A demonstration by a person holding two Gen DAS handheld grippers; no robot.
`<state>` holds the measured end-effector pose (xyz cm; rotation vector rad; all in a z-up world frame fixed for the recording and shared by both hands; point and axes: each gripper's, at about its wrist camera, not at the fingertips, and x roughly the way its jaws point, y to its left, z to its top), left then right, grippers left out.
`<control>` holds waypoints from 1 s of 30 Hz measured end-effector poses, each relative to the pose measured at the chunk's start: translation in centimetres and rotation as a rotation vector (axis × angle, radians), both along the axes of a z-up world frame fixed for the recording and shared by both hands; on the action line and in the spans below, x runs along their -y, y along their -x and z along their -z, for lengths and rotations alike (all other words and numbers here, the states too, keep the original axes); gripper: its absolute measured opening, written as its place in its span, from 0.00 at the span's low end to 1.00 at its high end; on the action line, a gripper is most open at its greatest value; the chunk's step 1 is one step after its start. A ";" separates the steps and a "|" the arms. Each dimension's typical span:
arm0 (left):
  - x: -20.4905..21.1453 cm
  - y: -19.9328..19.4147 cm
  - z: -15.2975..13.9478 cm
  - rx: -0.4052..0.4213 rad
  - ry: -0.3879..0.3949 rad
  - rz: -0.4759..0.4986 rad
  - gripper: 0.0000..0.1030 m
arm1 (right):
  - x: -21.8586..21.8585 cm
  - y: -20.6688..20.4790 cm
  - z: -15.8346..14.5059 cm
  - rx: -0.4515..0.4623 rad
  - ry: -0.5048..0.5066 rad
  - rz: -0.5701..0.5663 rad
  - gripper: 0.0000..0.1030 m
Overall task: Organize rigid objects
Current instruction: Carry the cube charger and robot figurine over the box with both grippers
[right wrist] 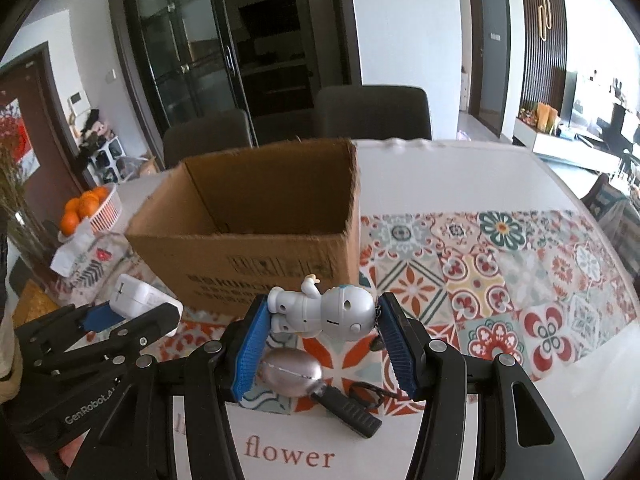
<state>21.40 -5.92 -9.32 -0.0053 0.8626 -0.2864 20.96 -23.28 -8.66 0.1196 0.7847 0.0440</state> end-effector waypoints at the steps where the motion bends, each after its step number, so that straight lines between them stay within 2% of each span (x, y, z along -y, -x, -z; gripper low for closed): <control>1: -0.1 0.0 -0.3 0.003 0.000 -0.001 0.44 | -0.1 0.1 -0.4 0.009 -0.002 -0.001 0.54; 14: -1.2 -0.4 -4.5 0.067 0.012 0.003 0.44 | -1.5 -0.2 -4.3 0.090 -0.010 -0.020 0.54; 30: -1.9 -4.7 -7.5 0.060 0.026 0.016 0.44 | -2.7 -4.5 -7.1 0.116 -0.024 -0.068 0.54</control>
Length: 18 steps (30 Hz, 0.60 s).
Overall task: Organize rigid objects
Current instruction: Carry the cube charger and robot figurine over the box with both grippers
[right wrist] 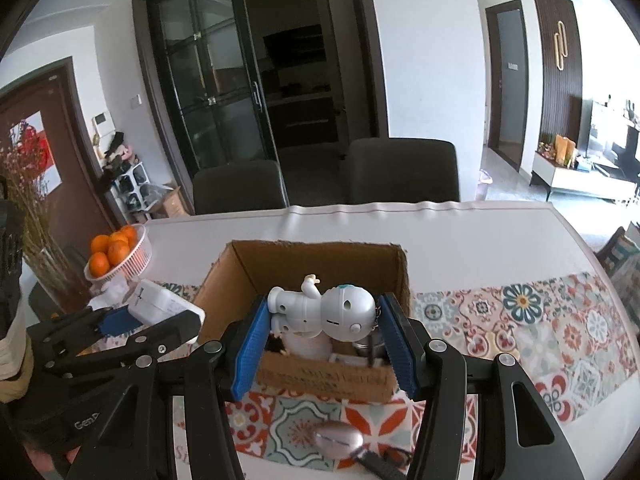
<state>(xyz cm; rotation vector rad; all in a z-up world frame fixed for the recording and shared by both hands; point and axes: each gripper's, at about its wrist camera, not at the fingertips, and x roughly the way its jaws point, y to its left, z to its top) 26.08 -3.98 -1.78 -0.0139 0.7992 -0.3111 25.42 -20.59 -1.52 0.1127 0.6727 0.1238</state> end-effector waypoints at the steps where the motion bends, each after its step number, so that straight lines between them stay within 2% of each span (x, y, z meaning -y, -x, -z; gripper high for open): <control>1: 0.0 -0.4 -0.1 -0.002 -0.001 0.001 0.44 | -0.1 -0.5 -0.1 0.000 0.002 -0.004 0.54; 11: 0.2 -3.9 -0.1 -0.029 -0.043 0.002 0.44 | -0.9 -4.0 -0.4 -0.026 0.048 -0.036 0.54; 18: 0.9 -6.5 1.2 -0.079 -0.084 0.011 0.44 | -0.9 -6.4 0.6 -0.090 0.059 -0.045 0.54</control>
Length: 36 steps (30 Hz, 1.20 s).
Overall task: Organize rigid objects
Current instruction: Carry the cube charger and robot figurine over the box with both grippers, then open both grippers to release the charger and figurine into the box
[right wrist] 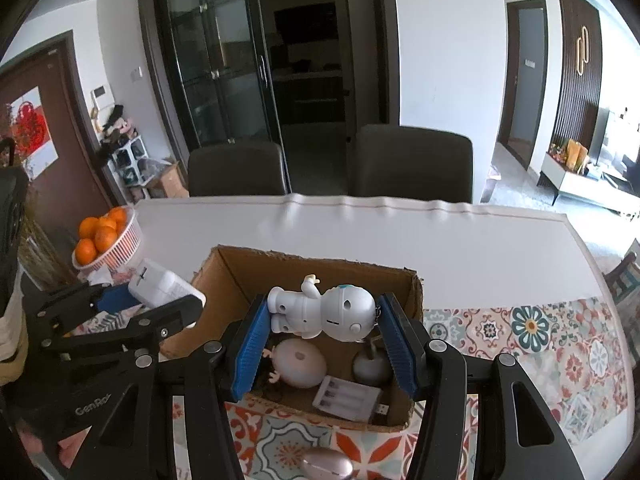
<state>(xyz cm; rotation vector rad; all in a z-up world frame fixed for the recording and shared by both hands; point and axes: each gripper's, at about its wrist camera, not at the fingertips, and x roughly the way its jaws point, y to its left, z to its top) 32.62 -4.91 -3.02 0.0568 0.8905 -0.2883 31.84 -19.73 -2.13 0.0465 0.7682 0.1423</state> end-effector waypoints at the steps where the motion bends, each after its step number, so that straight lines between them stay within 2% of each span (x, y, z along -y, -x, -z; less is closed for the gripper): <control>1: 0.1 -0.3 0.2 -0.003 -0.010 0.000 0.44 | 0.0 -0.3 0.2 -0.009 0.003 0.000 0.54; 5: 0.4 -1.4 1.0 -0.017 -0.038 -0.002 0.44 | 0.2 -1.1 1.1 -0.041 0.022 0.000 0.54; 16: 0.3 -3.4 3.7 -0.101 -0.012 -0.023 0.44 | 0.2 -3.2 3.8 -0.142 0.036 -0.008 0.54; 24: 1.0 -4.0 5.1 -0.137 -0.053 -0.015 0.44 | 0.6 -3.9 5.5 -0.200 0.032 0.000 0.54; 27: 1.2 -3.9 5.1 -0.118 -0.073 -0.013 0.45 | 0.9 -4.0 6.1 -0.221 0.022 0.005 0.55; 31: 1.4 -3.5 4.6 -0.088 -0.099 -0.011 0.51 | 1.2 -3.8 6.4 -0.235 0.020 0.014 0.59; 36: 1.3 -2.0 3.6 -0.039 -0.110 -0.012 0.55 | 1.6 -2.6 5.6 -0.202 0.026 0.048 0.61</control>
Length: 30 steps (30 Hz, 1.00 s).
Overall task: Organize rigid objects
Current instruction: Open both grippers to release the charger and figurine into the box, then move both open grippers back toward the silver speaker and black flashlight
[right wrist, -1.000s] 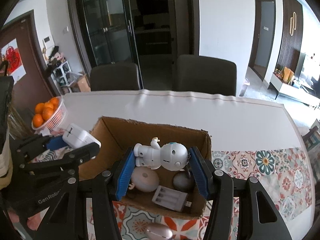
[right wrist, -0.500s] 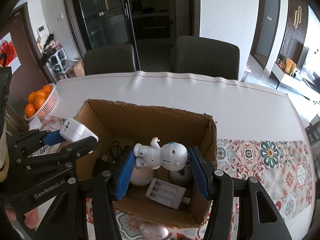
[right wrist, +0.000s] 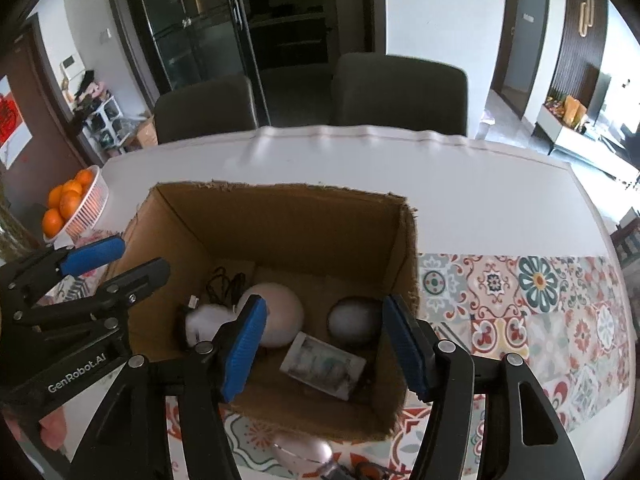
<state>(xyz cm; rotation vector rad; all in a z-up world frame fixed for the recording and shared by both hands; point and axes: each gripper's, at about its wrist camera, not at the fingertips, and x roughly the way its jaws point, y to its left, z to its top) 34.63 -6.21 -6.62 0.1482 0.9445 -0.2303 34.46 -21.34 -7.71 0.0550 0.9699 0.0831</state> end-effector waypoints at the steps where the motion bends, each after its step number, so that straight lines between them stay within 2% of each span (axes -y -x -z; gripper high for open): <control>1: -0.1 0.3 -0.2 0.010 0.004 -0.001 0.56 | 0.1 0.3 -0.2 0.012 0.003 0.011 0.61; 12: 0.0 4.8 -2.9 0.129 0.020 0.000 0.63 | 0.7 5.3 -3.4 0.149 0.030 0.098 0.65; 22: 0.5 8.3 -3.6 0.156 0.052 0.001 0.71 | 1.7 8.8 -4.2 0.191 0.012 0.114 0.65; 30: 0.8 11.0 -3.1 0.162 0.058 -0.008 0.76 | 2.4 11.1 -3.7 0.192 0.006 0.114 0.65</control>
